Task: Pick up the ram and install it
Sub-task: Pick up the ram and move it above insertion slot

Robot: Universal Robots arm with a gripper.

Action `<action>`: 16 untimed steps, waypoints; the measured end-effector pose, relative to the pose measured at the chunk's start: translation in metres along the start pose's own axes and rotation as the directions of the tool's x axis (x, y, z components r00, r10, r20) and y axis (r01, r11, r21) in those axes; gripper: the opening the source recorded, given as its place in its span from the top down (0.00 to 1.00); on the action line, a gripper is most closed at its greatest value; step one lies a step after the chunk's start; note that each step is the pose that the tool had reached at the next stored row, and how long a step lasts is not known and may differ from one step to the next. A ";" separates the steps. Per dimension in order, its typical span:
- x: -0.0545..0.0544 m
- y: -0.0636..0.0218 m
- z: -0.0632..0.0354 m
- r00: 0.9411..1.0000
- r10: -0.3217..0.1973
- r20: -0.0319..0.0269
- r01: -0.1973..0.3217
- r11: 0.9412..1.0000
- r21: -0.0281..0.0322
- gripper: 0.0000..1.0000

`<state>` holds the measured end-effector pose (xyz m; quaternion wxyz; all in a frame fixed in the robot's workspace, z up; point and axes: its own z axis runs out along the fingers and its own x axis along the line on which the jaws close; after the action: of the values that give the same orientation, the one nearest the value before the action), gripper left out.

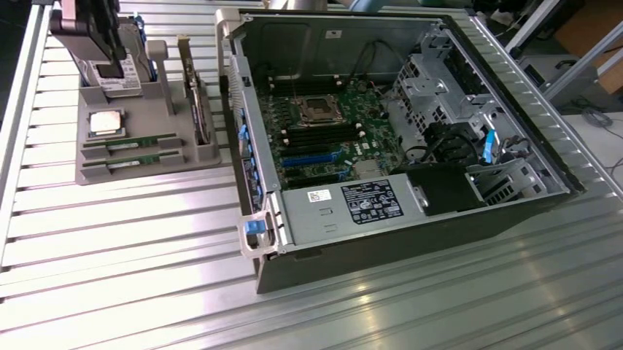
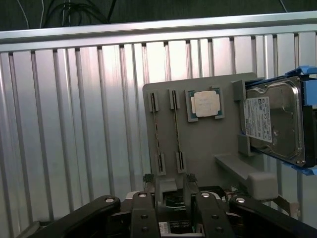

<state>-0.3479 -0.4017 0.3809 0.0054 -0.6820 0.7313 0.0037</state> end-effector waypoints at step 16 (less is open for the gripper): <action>0.000 0.0000 0.0051 1.000 0.000 0.000 0.000 1.000 0.000 0.64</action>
<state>-0.3479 -0.4017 0.3757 0.0054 -0.6820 0.7313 0.0036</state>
